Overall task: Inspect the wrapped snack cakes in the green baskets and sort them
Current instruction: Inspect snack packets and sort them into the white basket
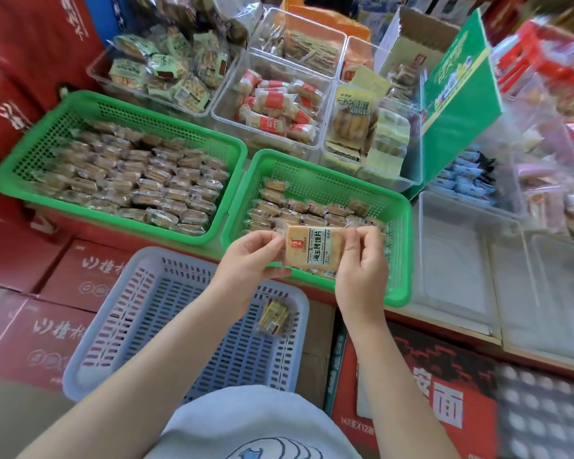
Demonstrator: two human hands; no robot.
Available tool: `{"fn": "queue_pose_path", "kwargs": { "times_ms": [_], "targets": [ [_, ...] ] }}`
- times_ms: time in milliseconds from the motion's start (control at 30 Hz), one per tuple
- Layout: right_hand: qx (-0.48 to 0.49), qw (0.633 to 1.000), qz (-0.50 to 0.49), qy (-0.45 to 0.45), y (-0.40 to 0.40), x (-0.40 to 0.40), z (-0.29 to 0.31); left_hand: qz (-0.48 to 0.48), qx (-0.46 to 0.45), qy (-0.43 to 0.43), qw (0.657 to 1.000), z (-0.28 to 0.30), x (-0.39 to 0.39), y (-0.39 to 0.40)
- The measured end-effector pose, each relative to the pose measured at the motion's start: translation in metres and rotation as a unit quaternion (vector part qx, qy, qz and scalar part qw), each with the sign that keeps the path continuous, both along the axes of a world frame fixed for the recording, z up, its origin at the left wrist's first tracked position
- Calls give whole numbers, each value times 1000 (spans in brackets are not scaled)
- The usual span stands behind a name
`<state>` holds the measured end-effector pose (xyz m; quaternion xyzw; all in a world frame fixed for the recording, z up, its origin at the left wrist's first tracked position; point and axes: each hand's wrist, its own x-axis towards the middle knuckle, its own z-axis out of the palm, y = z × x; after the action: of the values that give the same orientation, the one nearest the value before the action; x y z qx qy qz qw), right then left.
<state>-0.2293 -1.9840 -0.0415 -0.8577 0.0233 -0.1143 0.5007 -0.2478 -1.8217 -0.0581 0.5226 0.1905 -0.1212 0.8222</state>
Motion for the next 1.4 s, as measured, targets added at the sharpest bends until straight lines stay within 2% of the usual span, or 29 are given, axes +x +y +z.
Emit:
{"fn": "queue_pose_path", "kwargs": {
  "times_ms": [100,167,233,333,433,600,800,867,967,1100,1167,1300,1400],
  "targets": [
    [48,998,-14,39,3,-8,2,-3,-105,3,995,5,-6,2],
    [115,990,-24,84,6,-12,1,2,-172,22,985,9,-10,3],
    [181,975,-40,121,9,-16,0,14,-192,39,980,9,-14,1],
    [195,970,-46,136,16,-24,-1,10,-95,43,994,6,-18,-1],
    [231,960,-25,156,21,-32,-3,-15,3,11,1000,9,-23,1],
    [430,877,0,216,31,-42,11,10,-28,-16,999,18,-29,11],
    [571,773,-15,277,40,-47,0,1,-120,-46,992,27,-24,15],
    [590,754,-32,286,39,-46,-1,-14,-134,-37,990,24,-23,16],
    [553,783,-68,277,35,-41,-1,-34,-122,-9,992,16,-20,19],
    [394,890,-98,209,31,-25,-11,-95,-46,-5,994,6,-17,19],
    [323,924,-91,184,32,-19,-14,-83,-52,1,995,-1,-15,18],
    [301,929,-88,196,33,-4,-17,-19,-144,47,988,-13,-3,21],
    [253,934,-61,244,31,10,-30,6,-140,56,989,-21,10,22]
  ]
}}
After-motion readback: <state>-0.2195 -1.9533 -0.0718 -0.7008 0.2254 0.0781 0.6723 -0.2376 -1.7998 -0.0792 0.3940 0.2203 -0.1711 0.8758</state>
